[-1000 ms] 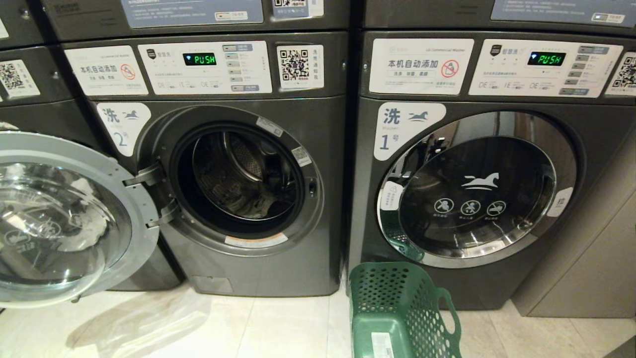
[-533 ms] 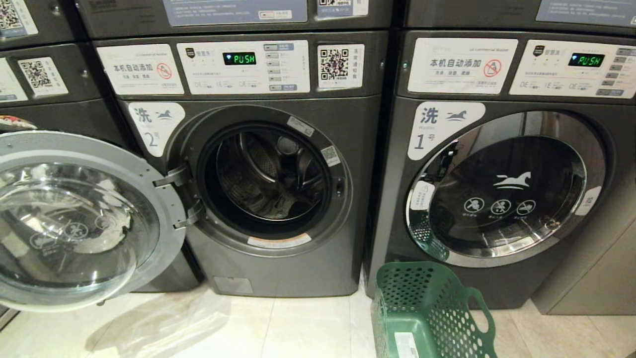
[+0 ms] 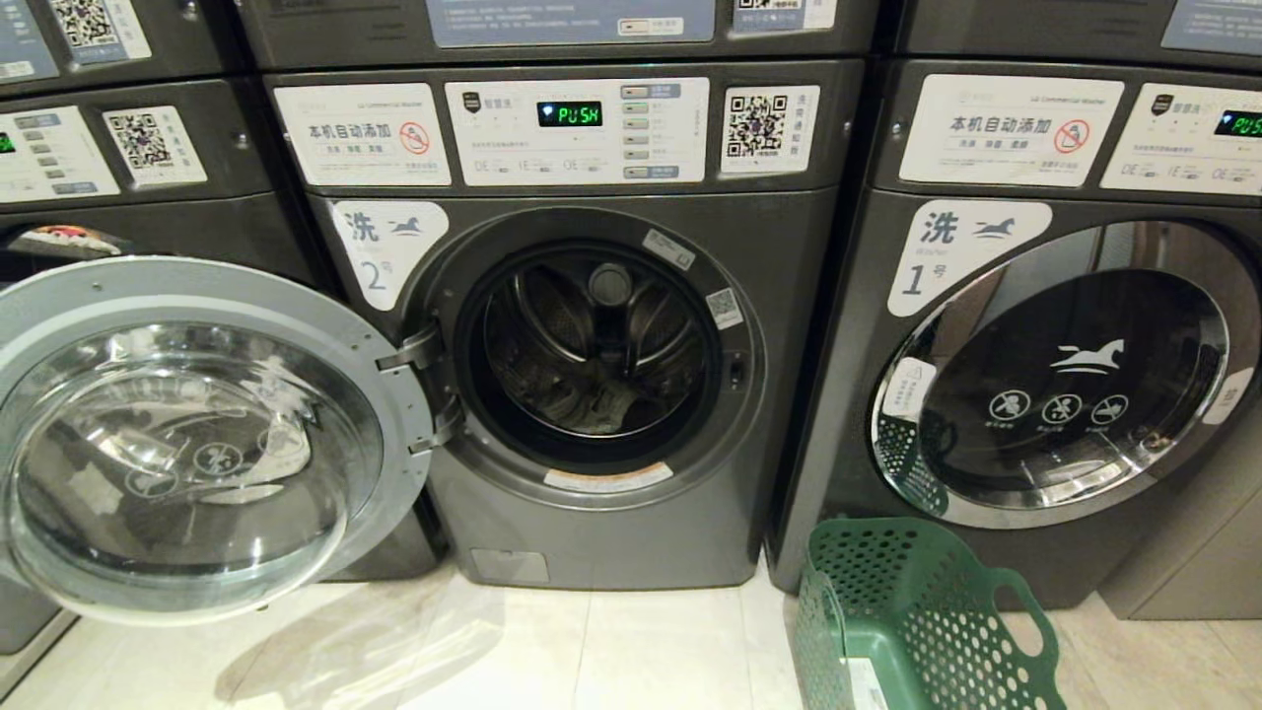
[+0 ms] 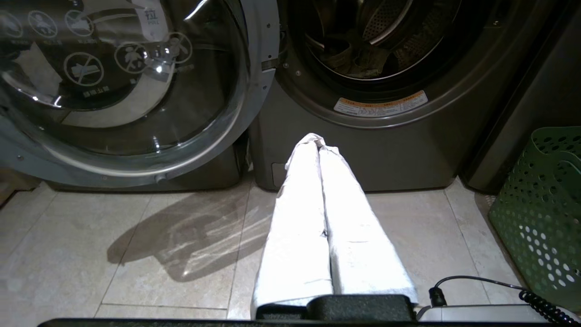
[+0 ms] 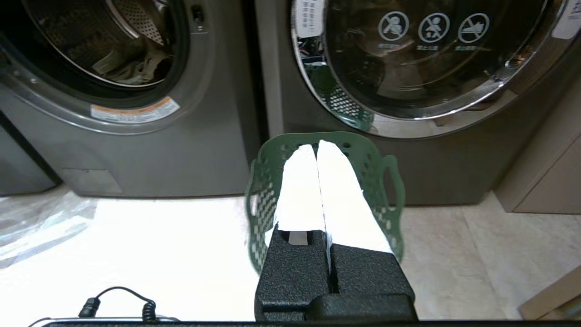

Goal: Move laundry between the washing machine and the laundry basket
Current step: Pick a cloth and place it into the basket

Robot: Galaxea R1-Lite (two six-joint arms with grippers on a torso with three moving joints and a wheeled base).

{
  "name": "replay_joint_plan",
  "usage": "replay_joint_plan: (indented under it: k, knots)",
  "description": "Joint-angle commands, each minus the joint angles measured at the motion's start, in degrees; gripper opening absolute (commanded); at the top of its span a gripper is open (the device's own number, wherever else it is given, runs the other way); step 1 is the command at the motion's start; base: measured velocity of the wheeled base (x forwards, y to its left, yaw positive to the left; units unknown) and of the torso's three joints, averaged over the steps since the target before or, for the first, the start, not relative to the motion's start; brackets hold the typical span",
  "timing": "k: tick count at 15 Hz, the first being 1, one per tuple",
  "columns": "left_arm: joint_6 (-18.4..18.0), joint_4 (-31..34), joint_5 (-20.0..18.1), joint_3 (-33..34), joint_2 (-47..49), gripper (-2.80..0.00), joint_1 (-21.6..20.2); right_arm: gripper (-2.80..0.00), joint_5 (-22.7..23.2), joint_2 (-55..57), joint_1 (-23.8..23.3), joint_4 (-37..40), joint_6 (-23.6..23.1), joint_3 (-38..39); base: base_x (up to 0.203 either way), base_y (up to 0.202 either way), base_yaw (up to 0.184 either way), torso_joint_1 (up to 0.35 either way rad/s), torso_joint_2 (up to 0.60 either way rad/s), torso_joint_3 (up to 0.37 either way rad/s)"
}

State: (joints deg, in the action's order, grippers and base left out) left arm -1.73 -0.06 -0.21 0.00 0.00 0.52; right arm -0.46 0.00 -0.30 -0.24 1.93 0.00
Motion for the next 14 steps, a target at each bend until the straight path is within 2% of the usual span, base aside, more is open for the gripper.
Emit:
replay_joint_plan:
  k: [1,14]
  knots:
    - [0.0,0.0,-0.1,0.0,0.0,-2.8,0.0,-2.8,0.0,0.1,0.0,0.0,0.0,0.0,0.0,0.197,0.0,0.002,0.01,0.002]
    - [0.1,0.2,-0.1,0.0,0.0,-2.8,0.0,-2.8,0.0,0.1,0.0,0.0,0.1,0.0,0.0,0.194,-0.001,0.003,0.0,0.002]
